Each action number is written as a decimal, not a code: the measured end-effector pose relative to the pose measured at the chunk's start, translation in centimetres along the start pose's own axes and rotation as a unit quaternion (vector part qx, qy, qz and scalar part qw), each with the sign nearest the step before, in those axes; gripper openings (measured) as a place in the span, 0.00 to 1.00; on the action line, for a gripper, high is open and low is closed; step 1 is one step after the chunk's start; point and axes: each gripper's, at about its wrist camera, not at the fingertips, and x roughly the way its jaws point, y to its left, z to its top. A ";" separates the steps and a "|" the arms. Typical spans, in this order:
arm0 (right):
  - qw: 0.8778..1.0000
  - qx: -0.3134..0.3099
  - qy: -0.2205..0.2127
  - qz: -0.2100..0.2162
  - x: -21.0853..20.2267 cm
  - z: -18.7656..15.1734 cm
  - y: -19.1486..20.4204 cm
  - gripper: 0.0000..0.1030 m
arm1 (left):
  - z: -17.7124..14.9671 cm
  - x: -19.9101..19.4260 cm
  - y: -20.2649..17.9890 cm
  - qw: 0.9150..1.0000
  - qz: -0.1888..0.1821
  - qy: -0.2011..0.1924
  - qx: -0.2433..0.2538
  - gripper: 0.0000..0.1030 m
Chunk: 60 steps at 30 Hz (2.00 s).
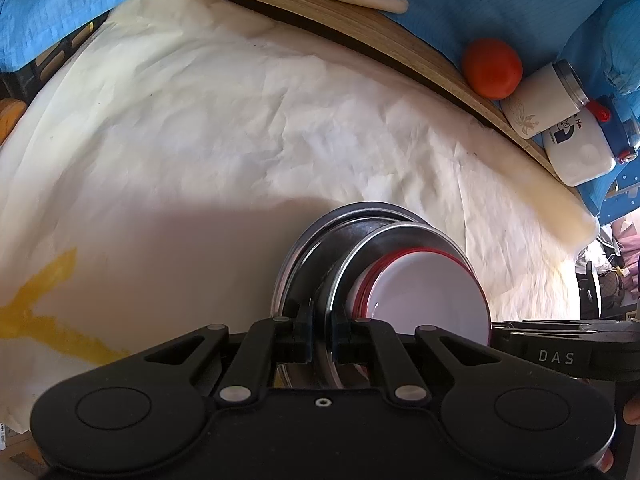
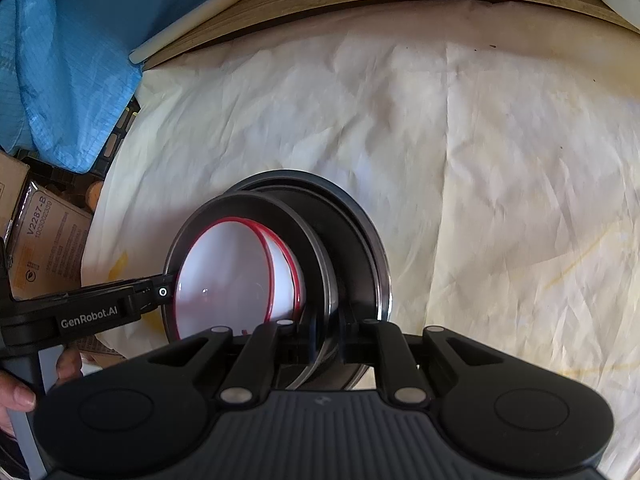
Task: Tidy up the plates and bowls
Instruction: 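Lower the stacked bowls onto the stainless plate stack with both grippers, then open both grippers to release the bowls and pull back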
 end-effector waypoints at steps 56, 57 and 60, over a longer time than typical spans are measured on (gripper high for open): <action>0.977 -0.056 -0.206 -0.022 -5.4 -7.7 -0.4 0.89 | -6.5 -6.4 -1.1 0.973 0.096 -0.206 0.044 0.86; 0.973 -0.059 -0.221 -0.019 -5.5 -8.2 -0.4 0.90 | -7.1 -6.5 -1.3 0.969 0.101 -0.218 0.050 0.88; 0.962 -0.068 -0.262 -0.012 -5.4 -9.7 -0.5 0.94 | -8.7 -6.7 -1.8 0.960 0.113 -0.249 0.069 0.97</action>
